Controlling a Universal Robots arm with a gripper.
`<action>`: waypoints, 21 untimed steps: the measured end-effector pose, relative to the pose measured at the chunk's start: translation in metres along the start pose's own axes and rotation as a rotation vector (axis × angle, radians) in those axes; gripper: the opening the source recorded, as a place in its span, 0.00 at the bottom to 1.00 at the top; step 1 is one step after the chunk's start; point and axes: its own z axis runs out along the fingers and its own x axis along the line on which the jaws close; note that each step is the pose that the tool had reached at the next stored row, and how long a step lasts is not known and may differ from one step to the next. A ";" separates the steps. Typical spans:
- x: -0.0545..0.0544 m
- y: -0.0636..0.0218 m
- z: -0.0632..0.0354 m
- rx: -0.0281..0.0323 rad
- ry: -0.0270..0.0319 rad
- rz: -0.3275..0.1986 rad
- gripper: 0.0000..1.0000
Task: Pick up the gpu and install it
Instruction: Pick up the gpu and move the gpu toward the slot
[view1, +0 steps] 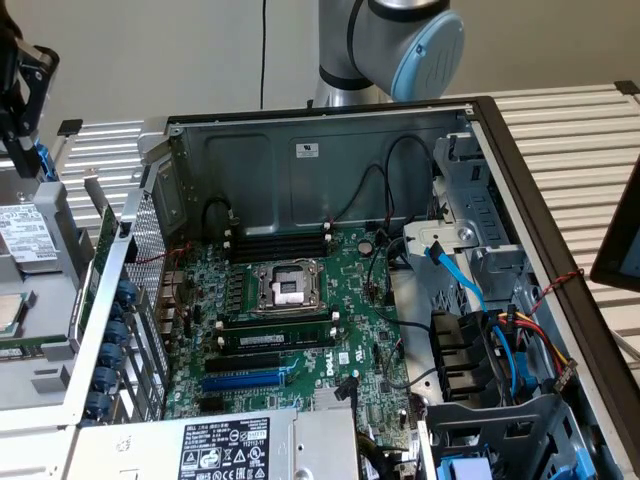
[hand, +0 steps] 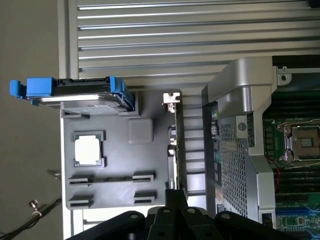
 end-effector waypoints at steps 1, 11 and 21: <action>0.000 0.0000 0.0004 -0.0002 0.0003 0.000 0.11; 0.011 -0.0009 0.0039 -0.0073 0.0008 0.000 0.11; 0.012 -0.0016 0.0171 -0.0106 -0.0102 0.000 0.11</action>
